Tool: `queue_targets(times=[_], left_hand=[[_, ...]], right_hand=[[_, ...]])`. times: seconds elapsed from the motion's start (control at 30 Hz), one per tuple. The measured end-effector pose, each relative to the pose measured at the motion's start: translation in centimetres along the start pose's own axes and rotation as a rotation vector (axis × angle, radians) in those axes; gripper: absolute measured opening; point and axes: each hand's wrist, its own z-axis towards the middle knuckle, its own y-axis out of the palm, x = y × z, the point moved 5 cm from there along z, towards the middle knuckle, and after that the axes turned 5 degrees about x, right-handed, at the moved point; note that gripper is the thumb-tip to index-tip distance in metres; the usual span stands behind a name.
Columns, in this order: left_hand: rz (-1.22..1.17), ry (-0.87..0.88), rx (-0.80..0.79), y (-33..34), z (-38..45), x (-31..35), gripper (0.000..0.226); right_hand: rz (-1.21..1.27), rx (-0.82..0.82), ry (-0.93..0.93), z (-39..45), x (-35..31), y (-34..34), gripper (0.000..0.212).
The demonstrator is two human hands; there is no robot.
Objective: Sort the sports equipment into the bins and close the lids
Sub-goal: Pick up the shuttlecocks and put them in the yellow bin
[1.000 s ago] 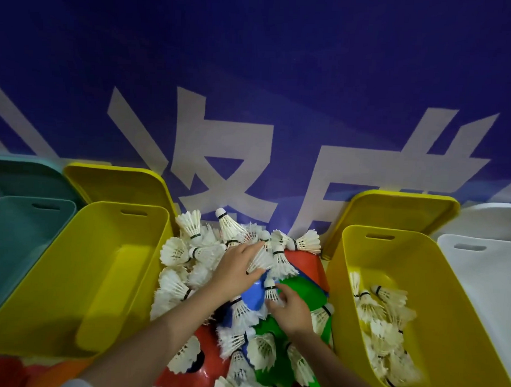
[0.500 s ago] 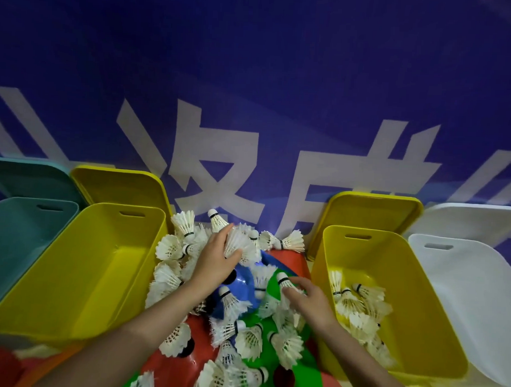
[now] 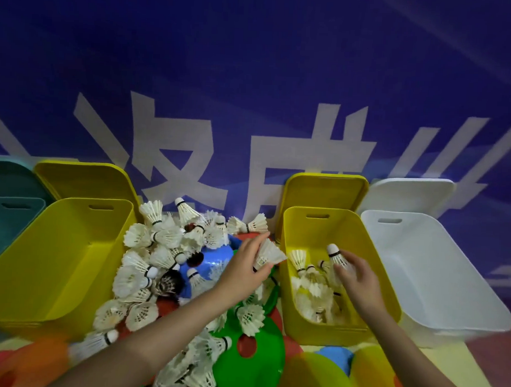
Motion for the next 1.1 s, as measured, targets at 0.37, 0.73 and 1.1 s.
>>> queue_targets(times=[0.37, 0.73, 1.1], left_hand=[[0.176, -0.011, -0.246, 11.6, 4.0, 2.1, 0.068], [0.700, -0.162, -0.598, 19.8, 8.8, -3.8, 0.061], [0.898, -0.101, -0.795, 22.0, 7.7, -5.5, 0.048]], right_hand=[[-0.514, -0.147, -0.187, 0.8, 6.2, -2.8, 0.040], [-0.516, -0.107, -0.252, 1.2, 7.0, -2.6, 0.040], [-0.511, -0.119, -0.285, 1.3, 7.1, -2.4, 0.038]])
